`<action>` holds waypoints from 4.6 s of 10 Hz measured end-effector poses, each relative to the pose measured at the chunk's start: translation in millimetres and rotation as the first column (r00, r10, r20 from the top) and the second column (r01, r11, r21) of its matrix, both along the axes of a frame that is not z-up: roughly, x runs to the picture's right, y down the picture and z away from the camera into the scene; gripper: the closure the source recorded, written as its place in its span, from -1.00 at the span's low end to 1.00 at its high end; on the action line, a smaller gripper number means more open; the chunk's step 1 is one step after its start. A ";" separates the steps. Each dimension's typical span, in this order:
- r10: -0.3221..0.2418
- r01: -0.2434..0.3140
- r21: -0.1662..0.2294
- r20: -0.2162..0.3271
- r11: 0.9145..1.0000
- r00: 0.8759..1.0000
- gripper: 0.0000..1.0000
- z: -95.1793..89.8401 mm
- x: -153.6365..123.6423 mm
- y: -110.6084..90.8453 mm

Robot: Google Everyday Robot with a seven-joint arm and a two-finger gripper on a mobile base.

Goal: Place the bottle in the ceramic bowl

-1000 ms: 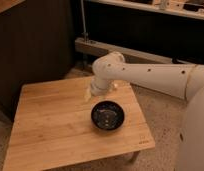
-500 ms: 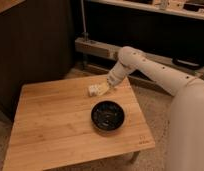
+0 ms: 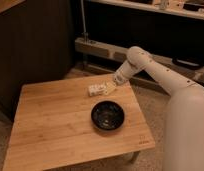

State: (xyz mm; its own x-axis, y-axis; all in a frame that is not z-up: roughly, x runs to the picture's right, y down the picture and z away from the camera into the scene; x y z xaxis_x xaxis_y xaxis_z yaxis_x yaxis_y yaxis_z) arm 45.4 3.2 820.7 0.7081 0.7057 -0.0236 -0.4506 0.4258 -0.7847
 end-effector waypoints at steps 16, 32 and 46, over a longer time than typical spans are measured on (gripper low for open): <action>-0.409 0.206 0.590 0.235 0.781 0.882 -0.30 29.1 18.8 -22.3; -0.564 0.322 0.691 0.150 0.647 0.812 -0.30 123.9 59.6 -39.0; -0.553 0.319 0.608 0.243 0.727 0.797 -0.30 172.2 70.5 -22.1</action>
State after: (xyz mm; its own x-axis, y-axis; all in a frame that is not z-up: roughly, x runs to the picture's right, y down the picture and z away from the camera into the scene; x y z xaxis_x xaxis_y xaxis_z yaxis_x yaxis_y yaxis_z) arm 116.0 -18.9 992.9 0.8015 0.1305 0.5836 0.1797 0.8782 -0.4432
